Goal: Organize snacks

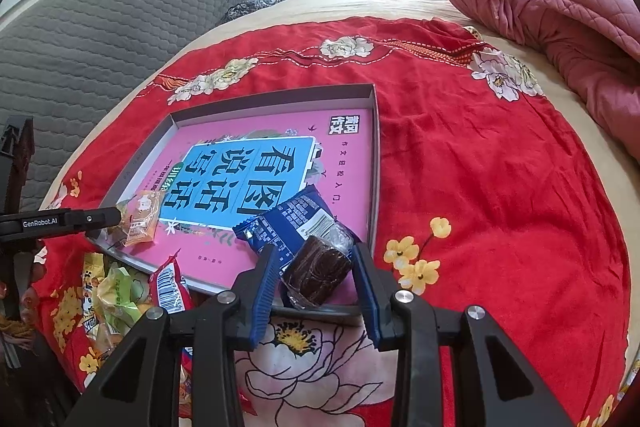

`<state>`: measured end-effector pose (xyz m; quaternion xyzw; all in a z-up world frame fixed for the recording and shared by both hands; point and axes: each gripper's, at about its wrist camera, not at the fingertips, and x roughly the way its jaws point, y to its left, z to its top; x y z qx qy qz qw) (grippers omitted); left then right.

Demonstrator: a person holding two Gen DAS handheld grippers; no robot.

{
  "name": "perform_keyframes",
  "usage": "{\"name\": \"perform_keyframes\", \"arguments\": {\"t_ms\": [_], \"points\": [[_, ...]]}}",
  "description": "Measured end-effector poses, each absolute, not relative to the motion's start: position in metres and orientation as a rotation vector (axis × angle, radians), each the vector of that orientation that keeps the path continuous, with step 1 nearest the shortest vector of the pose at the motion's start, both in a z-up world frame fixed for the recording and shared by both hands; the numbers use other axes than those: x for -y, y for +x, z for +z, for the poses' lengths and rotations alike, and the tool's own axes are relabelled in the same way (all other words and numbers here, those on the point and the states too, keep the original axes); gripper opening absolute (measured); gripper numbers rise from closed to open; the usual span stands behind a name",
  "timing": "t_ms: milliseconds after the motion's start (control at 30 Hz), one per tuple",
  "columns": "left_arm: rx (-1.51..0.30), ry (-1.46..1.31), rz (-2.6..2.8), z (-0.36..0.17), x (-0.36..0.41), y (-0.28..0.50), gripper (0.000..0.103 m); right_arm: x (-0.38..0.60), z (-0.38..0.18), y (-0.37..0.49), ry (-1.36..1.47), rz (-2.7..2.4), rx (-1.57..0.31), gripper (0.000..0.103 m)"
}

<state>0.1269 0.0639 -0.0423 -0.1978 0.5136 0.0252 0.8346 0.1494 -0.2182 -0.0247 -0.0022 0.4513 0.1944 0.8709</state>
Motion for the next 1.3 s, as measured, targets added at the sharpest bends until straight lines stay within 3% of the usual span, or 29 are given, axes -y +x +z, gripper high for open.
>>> {"name": "perform_keyframes", "arguments": {"t_ms": [1300], "points": [[-1.046, -0.455, -0.002, -0.003, -0.061, 0.105, 0.063, 0.216, 0.001, 0.139, 0.019, 0.481, -0.846, 0.047]]}}
